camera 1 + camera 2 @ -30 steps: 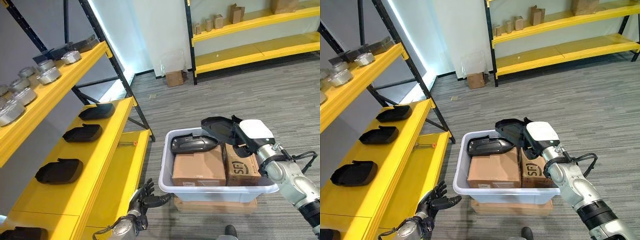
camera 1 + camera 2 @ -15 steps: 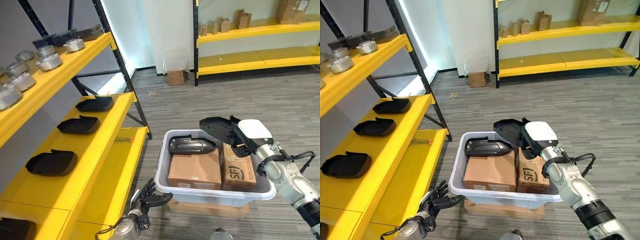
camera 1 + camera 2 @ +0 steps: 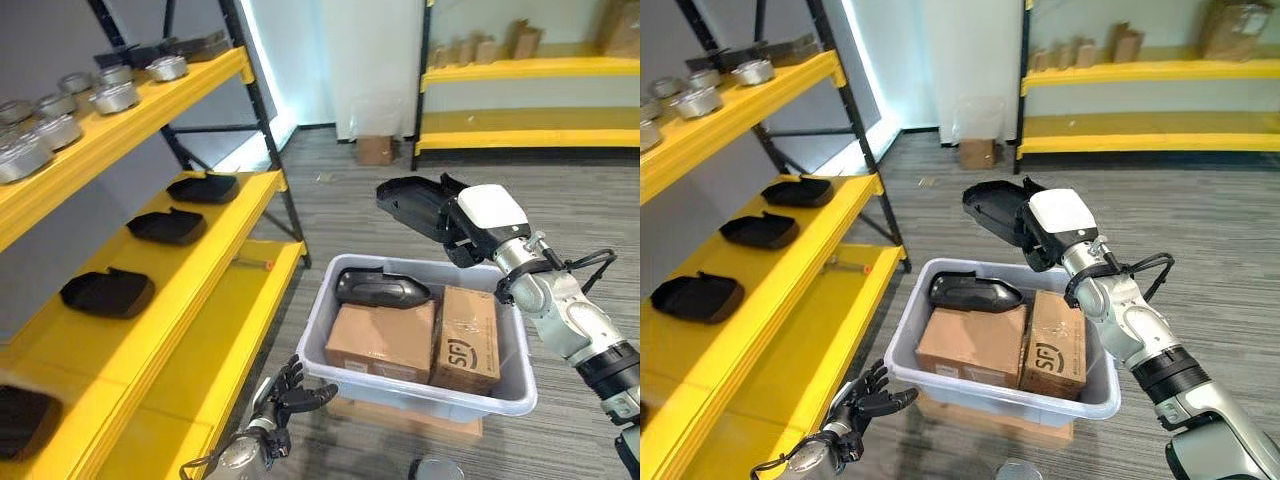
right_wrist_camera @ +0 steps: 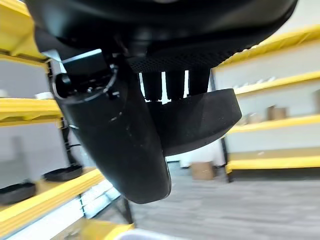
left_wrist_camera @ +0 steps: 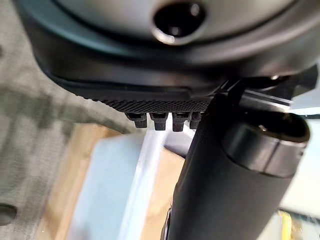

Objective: Move parts from the plastic box to the shelf.

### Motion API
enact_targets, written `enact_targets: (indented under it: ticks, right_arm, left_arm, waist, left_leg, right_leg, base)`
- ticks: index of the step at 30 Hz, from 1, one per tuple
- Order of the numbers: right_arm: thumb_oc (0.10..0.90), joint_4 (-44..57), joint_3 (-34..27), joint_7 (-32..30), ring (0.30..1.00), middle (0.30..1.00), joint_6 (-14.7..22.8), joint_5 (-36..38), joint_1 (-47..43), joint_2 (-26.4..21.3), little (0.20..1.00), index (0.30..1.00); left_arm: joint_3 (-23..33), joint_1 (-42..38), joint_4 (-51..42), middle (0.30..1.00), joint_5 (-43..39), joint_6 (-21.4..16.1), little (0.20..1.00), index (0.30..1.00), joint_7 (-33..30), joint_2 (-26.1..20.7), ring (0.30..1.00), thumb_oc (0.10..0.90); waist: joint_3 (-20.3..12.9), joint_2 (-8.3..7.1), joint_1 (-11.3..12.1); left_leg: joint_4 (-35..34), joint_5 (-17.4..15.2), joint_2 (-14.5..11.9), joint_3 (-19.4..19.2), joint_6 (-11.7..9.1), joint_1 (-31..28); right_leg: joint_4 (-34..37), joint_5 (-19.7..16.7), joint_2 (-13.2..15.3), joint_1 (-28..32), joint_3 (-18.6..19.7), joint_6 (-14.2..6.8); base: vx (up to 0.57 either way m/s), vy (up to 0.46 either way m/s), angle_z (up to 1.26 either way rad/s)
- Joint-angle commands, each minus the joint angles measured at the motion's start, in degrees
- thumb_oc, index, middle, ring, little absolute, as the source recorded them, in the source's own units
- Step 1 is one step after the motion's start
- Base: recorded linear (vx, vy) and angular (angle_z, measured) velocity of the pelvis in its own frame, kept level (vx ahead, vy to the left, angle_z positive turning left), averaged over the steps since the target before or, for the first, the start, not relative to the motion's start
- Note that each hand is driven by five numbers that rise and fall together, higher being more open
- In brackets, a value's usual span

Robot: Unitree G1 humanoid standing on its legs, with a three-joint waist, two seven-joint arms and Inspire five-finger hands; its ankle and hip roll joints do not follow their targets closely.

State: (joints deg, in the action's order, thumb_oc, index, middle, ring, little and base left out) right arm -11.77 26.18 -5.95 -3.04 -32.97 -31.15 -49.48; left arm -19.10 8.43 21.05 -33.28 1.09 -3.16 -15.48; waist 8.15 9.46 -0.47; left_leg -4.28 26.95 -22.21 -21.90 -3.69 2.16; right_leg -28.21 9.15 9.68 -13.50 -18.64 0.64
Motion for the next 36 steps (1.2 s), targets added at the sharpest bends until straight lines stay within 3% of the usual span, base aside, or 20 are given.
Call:
enact_targets:
  ticks: [1,4,6,7,8,11,12,13,15,18,20,21,24,26,32,34,35,36]
  right_arm:
    - [0.400,5.9,-6.2,-5.0,0.300,0.300,2.8,1.7,-3.6,1.2,0.300,0.300]
    - [0.400,6.3,-8.6,-6.9,0.300,0.300,2.1,1.5,-3.0,0.5,0.300,0.300]
    - [0.400,6.1,-9.3,-7.1,0.300,0.300,2.0,1.6,-2.2,0.0,0.300,0.300]
    - [0.400,6.0,-10.6,-7.5,0.300,0.300,1.5,1.7,-0.2,-1.0,0.300,0.300]
    - [0.400,6.1,-10.7,-7.5,0.300,0.300,1.5,1.7,0.0,-1.1,0.300,0.300]
    - [0.400,5.7,-12.9,-7.9,0.300,0.300,0.7,2.3,2.1,-2.9,0.300,0.300]
    - [0.400,5.8,-13.8,-7.9,0.300,0.300,0.4,2.5,2.2,-3.8,0.300,0.300]
    - [0.400,6.0,-14.1,-7.5,0.300,0.300,0.4,2.6,1.4,-4.9,0.300,0.300]
    - [0.400,5.2,-13.7,-7.5,0.300,0.300,0.1,2.7,0.0,-5.0,0.300,0.300]
    - [0.400,4.6,-12.4,-6.7,0.300,0.300,0.6,3.1,-0.9,-3.8,0.300,0.300]
    - [0.400,4.5,-11.5,-6.0,0.300,0.300,0.8,2.6,-1.8,-2.8,0.300,0.300]
    - [0.400,4.5,-11.5,-6.0,0.300,0.300,0.8,2.6,-1.8,-2.8,0.300,0.300]
    - [0.400,3.6,-9.2,-4.7,0.300,0.300,1.2,2.1,-4.8,-0.5,0.300,0.300]
    - [0.400,2.4,-8.0,-5.0,0.300,0.300,1.1,2.8,-7.6,0.0,0.300,0.300]
    - [0.400,1.5,-7.0,-4.5,0.300,0.300,0.7,3.1,-9.3,0.5,0.300,0.300]
    - [0.400,0.7,-6.2,-4.4,0.300,0.300,0.5,3.0,-10.2,0.3,0.300,0.300]
    - [0.400,0.6,-6.2,-4.5,0.300,0.300,0.5,3.0,-10.4,0.4,0.300,0.300]
    - [0.400,-0.1,-6.0,-4.3,0.300,0.300,0.5,3.3,-10.4,0.7,0.300,0.300]
  left_arm:
    - [1.5,-4.3,-6.0,1.000,-0.4,-4.0,1.000,1.000,0.9,-3.6,1.000,0.900]
    - [0.8,-4.5,-7.1,1.000,-1.0,-4.0,1.000,1.000,1.3,-4.2,1.000,0.900]
    - [0.4,-5.1,-7.2,1.000,-1.5,-3.9,1.000,1.000,1.2,-4.2,1.000,0.900]
    - [-0.7,-6.7,-7.0,1.000,-1.9,-3.8,1.000,1.000,1.1,-4.3,1.000,0.900]
    - [-0.7,-6.7,-7.0,1.000,-1.9,-3.8,1.000,1.000,1.1,-4.4,1.000,0.900]
    - [-2.4,-8.8,-8.3,1.000,-2.6,-3.9,1.000,1.000,1.5,-5.3,1.000,0.900]
    - [-2.7,-9.4,-9.0,1.000,-2.4,-3.9,1.000,1.000,1.8,-5.7,1.000,0.900]
    - [-3.1,-9.9,-9.7,1.000,-2.3,-4.0,1.000,1.000,2.3,-6.2,1.000,0.900]
    - [-2.7,-9.4,-10.0,1.000,-2.6,-4.6,1.000,1.000,2.2,-6.8,1.000,0.900]
    - [-1.7,-9.6,-10.0,1.000,-2.1,-4.6,1.000,1.000,2.0,-7.7,1.000,0.900]
    - [0.1,-8.6,-10.9,1.000,-1.8,-4.7,1.000,1.000,2.2,-8.9,1.000,0.900]
    - [0.1,-8.6,-10.9,1.000,-1.8,-4.7,1.000,1.000,2.2,-8.9,1.000,0.900]
    - [3.1,-7.9,-10.2,1.000,0.2,-5.3,1.000,1.000,1.9,-10.7,1.000,0.900]
    - [5.1,-7.8,-10.2,1.000,0.1,-5.5,1.000,1.000,1.1,-12.4,1.000,0.900]
    - [7.3,-8.0,-10.4,1.000,1.0,-6.1,1.000,1.000,0.2,-15.6,1.000,0.900]
    - [8.1,-8.7,-10.5,1.000,2.7,-6.1,1.000,1.000,-0.2,-17.6,1.000,0.900]
    - [8.2,-8.7,-10.5,1.000,2.7,-6.1,1.000,1.000,-0.2,-17.6,1.000,0.900]
    - [7.8,-8.0,-10.6,1.000,2.9,-6.3,1.000,1.000,0.0,-18.6,1.000,0.900]
  waist:
    - [0.5,-2.23,-0.8]
    - [1.3,-3.03,-1.6]
    - [1.2,-3.33,-2.2]
    - [0.6,-4.07,-3.1]
    - [0.6,-4.10,-3.2]
    - [-0.2,-4.76,-4.2]
    - [-0.1,-4.88,-4.4]
    - [-0.2,-4.92,-4.9]
    - [0.0,-5.38,-4.7]
    - [0.4,-6.72,-3.5]
    - [0.5,-8.31,-2.7]
    - [0.5,-8.31,-2.7]
    - [0.3,-12.85,1.1]
    - [1.7,-15.69,4.2]
    - [3.0,-17.03,6.6]
    - [3.6,-17.15,7.4]
    - [3.6,-17.18,7.2]
    - [3.4,-16.33,6.6]
  left_leg:
    - [6.1,1.1,-1.6,0.4,-11.3,0.9]
    - [15.8,-3.5,-6.2,0.9,-11.3,-2.7]
    - [16.6,-5.2,-7.2,0.8,-11.2,-3.9]
    - [17.2,-7.2,-9.4,-0.5,-11.2,-7.3]
    - [17.2,-7.2,-9.4,-0.4,-11.2,-7.2]
    - [14.5,-8.8,-11.1,-0.6,-11.3,-8.6]
    - [14.4,-10.5,-10.9,-1.1,-11.3,-7.5]
    - [14.6,-16.3,-10.9,-5.2,-11.1,-5.4]
    - [15.2,-21.2,-9.8,-4.7,-10.7,-4.9]
    - [19.8,-21.7,-10.5,-5.0,-10.9,-3.7]
    - [19.7,-24.5,-10.3,-5.0,-10.7,-4.4]
    - [19.7,-24.5,-10.3,-5.0,-10.7,-4.4]
    - [21.3,-28.3,-8.2,-4.3,-10.4,-1.8]
    - [26.4,-29.9,-8.2,-1.1,-10.3,3.5]
    - [32.4,-34.0,-7.4,2.9,-8.0,11.0]
    - [35.0,-36.9,-5.6,5.3,-5.4,13.5]
    - [35.3,-37.2,-5.5,5.6,-5.3,13.8]
    - [34.1,-38.6,-3.5,6.3,-3.2,13.6]
  right_leg:
    - [9.8,-1.4,1.9,6.8,0.3,-4.4]
    - [8.9,-4.3,6.6,4.3,-3.7,-4.6]
    - [7.8,-4.0,8.1,3.9,-5.3,-5.0]
    - [6.5,-4.5,10.5,3.6,-8.4,-5.2]
    - [6.4,-4.4,10.6,3.7,-8.4,-5.2]
    - [5.0,-6.6,14.3,2.6,-11.2,-7.1]
    - [4.6,-7.4,15.5,2.4,-11.6,-7.8]
    - [5.4,-9.3,17.3,3.2,-12.5,-9.1]
    - [7.6,-12.0,17.6,3.5,-10.8,-10.5]
    - [10.5,-15.1,18.4,4.8,-10.1,-12.0]
    - [14.1,-17.6,18.4,6.8,-10.0,-13.2]
    - [14.1,-17.6,18.4,6.8,-10.0,-13.2]
    - [24.4,-23.7,17.8,11.5,-12.2,-15.3]
    - [27.4,-28.4,17.7,12.6,-14.1,-15.6]
    - [29.6,-34.6,18.8,13.7,-16.5,-15.6]
    - [27.7,-37.2,20.2,14.0,-16.3,-15.6]
    - [27.5,-37.1,20.4,14.0,-16.5,-15.6]
    - [24.3,-39.1,21.2,13.9,-13.0,-15.6]
  base:
    - [-0.18,-0.031,1.81]
    - [-0.27,0.062,0.94]
    - [-0.17,0.059,0.72]
    - [-0.12,0.037,1.23]
    - [-0.17,0.061,1.28]
    - [-0.11,0.147,1.23]
    - [-0.07,0.212,0.80]
    - [0.02,0.260,1.58]
    - [0.11,0.272,1.91]
    - [0.08,0.147,0.10]
    - [0.11,0.155,-0.06]
    - [0.13,0.196,0.04]
    - [0.17,0.227,0.06]
    - [0.05,0.174,0.17]
    - [0.01,0.153,0.29]
    - [0.06,0.209,0.40]
    - [0.18,0.295,0.44]
    - [0.24,0.246,0.61]
